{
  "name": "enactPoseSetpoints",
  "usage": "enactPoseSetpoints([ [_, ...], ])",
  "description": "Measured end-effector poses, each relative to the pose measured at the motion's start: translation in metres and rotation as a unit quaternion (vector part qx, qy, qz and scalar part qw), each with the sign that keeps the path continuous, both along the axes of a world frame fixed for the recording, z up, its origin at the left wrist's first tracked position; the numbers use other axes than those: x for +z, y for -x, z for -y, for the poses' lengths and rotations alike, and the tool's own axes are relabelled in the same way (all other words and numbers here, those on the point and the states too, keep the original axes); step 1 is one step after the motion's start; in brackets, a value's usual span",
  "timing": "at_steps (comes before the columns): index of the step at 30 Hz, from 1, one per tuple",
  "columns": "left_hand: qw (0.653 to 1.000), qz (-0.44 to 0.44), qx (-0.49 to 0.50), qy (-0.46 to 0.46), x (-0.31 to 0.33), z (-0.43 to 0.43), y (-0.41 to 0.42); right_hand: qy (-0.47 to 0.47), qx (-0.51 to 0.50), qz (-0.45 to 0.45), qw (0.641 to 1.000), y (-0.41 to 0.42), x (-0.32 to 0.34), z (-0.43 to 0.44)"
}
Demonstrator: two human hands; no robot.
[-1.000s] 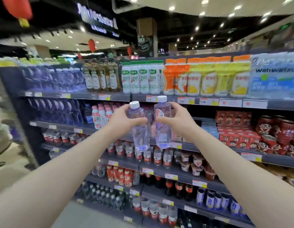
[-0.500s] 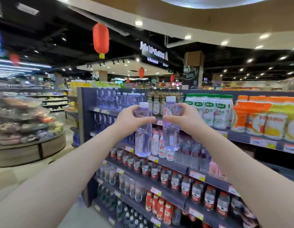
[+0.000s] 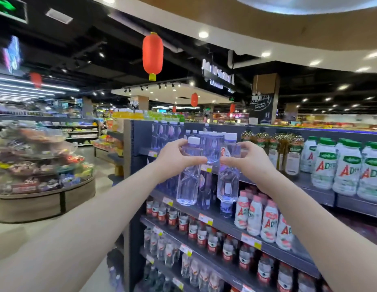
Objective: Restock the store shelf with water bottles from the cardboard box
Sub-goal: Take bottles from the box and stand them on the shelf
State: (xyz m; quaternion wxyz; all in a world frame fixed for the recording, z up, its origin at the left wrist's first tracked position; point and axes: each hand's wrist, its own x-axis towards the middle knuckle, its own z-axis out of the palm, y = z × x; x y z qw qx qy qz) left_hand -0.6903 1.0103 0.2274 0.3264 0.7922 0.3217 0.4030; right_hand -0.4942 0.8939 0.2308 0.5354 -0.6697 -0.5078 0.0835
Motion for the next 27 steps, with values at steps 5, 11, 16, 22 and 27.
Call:
enactPoseSetpoints([
  [5,0.999,0.035,-0.007,0.033,-0.007,-0.083,-0.001,0.004,-0.024,0.001,1.0,-0.003,-0.002,-0.071],
  [11,0.996,0.042,-0.056,0.052,-0.007,-0.164,-0.025,-0.009,-0.047,-0.018,0.999,-0.033,-0.008,-0.153],
  [16,0.996,0.028,-0.079,0.033,-0.002,-0.232,-0.064,-0.018,-0.052,-0.014,0.998,-0.066,-0.003,-0.211],
  [22,0.993,0.025,-0.109,0.045,0.008,-0.304,-0.112,-0.023,-0.071,-0.009,0.997,-0.105,0.003,-0.255],
  [27,0.985,0.022,-0.154,0.077,0.012,-0.35,-0.145,-0.034,-0.117,-0.001,0.993,-0.137,0.004,-0.288],
])
